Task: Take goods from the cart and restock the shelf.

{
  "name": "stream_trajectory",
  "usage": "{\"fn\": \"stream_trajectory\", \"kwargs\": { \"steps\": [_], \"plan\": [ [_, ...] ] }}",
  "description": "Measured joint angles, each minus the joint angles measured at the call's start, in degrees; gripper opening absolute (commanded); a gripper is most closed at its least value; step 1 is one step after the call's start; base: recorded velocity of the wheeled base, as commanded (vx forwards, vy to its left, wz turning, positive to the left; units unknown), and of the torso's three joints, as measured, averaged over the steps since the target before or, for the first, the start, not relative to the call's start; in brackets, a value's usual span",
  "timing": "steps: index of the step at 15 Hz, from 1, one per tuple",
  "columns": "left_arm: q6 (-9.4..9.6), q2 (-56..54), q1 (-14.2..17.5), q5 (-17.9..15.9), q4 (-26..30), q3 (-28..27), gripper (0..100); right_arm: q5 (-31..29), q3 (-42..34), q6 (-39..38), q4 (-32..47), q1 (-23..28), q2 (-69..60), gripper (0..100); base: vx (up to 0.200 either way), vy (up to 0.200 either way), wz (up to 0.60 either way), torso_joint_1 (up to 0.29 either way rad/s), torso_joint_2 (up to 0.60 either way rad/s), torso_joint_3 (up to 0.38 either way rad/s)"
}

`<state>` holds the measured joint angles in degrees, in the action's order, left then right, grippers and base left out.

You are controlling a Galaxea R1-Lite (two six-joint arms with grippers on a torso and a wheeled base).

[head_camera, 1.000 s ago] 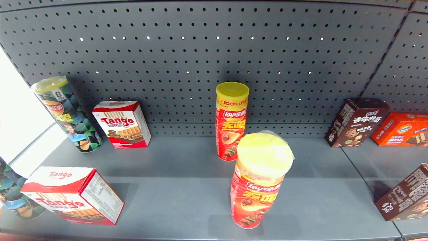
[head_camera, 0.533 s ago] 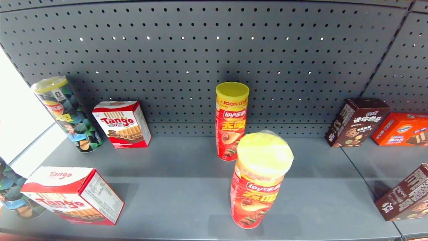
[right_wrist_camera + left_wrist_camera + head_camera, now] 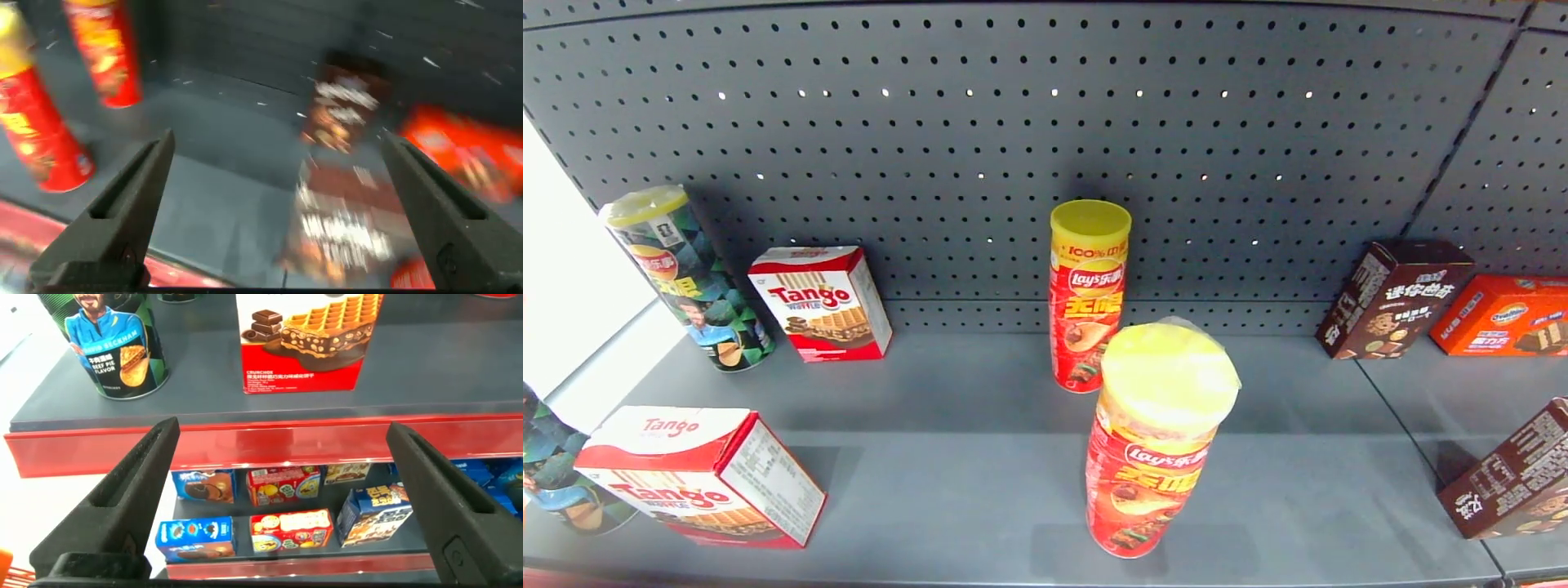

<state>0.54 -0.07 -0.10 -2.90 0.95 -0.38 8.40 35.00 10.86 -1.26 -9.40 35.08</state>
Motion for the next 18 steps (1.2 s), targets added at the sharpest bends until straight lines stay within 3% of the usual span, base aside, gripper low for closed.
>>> {"fn": "stream_trajectory", "kwargs": {
  "steps": [3,8,12,18],
  "plan": [
    [0.00,0.0,0.0,0.0,0.0,0.0,100,0.2,4.1,1.5,-0.8,-8.4,9.3,100,0.000,0.000,0.00,0.000,0.00,0.000],
    [0.00,0.0,0.0,0.0,0.1,0.0,100,0.1,4.6,1.8,-2.2,-19.0,20.3,100,0.000,0.000,0.00,0.000,0.00,0.000],
    [0.00,0.0,0.0,0.0,0.1,0.0,100,0.1,2.7,2.0,-7.1,-23.0,27.3,100,0.000,0.000,0.00,0.000,0.00,0.000],
    [-0.02,0.0,0.0,0.0,0.0,0.0,100,0.0,2.7,3.3,-7.7,-26.1,33.5,100,0.000,0.000,0.00,0.000,0.00,0.000]
  ]
}}
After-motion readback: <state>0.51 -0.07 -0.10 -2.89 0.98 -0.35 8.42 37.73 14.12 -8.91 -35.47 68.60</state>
